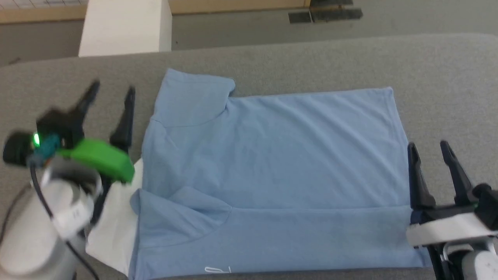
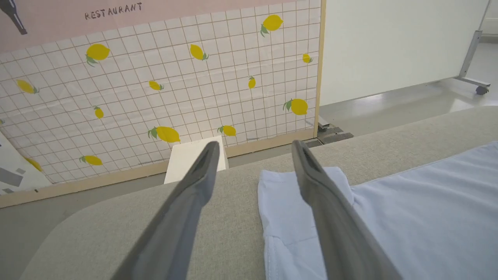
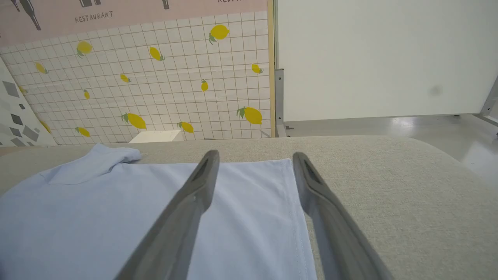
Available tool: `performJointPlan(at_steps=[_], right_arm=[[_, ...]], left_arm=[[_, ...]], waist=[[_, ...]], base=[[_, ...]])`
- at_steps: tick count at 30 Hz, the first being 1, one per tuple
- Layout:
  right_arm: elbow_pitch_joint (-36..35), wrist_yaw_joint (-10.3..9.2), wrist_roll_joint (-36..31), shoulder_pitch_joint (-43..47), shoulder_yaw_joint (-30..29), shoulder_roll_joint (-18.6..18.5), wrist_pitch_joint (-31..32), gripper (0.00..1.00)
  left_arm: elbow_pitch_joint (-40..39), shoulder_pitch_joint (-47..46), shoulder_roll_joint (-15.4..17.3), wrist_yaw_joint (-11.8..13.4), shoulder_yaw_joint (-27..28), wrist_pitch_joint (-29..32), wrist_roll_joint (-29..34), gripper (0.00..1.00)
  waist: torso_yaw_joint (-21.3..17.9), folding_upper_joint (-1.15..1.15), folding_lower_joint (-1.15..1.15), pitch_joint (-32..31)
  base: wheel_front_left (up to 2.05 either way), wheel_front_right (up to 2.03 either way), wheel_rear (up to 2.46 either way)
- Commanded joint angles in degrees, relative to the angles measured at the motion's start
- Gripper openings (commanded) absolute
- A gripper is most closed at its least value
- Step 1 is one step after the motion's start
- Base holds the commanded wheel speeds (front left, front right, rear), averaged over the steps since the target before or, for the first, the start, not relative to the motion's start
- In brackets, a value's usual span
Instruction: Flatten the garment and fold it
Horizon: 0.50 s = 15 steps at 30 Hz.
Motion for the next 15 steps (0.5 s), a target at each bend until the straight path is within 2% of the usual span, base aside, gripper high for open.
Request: performJointPlan(at_steps=[1,4,9,12,15], right_arm=[[-0.44,-0.09,-0.61,-1.87,0.84,-0.27,-0.65,1.00],[-0.88,-0.09,-1.02,-4.63,2.85,-0.30,-1.05,1.00],[-0.80,-0.09,-1.07,-8.53,5.75,0.05,-1.11,1.00],[-0.63,-0.09,-0.86,-10.50,7.01,0.33,-1.36,1.00],[-0.19,-0.09,-0.71,-11.89,7.82,0.69,-1.61,1.00]], left_arm=[[2.13,-4.24,0.31,-1.52,-0.53,0.79,0.37,1.00],[8.11,-12.81,0.54,-5.23,-1.63,3.88,0.11,1.00],[16.84,-23.88,0.85,-9.66,-3.52,12.46,-0.97,1.00],[21.07,-28.56,1.08,-11.18,-4.24,18.69,-2.63,1.00],[24.48,-31.89,1.60,-10.89,-4.49,26.48,-4.03,1.00]], waist=[[-1.91,0.00,0.00,5.15],[-3.71,0.00,0.00,8.79],[-6.54,0.00,0.00,13.65],[-8.10,0.00,0.00,15.59],[-9.47,0.00,0.00,17.10]], base=[[0.00,0.00,0.00],[0.00,0.00,0.00],[0.00,0.00,0.00],[0.00,0.00,0.00],[0.00,0.00,0.00]])
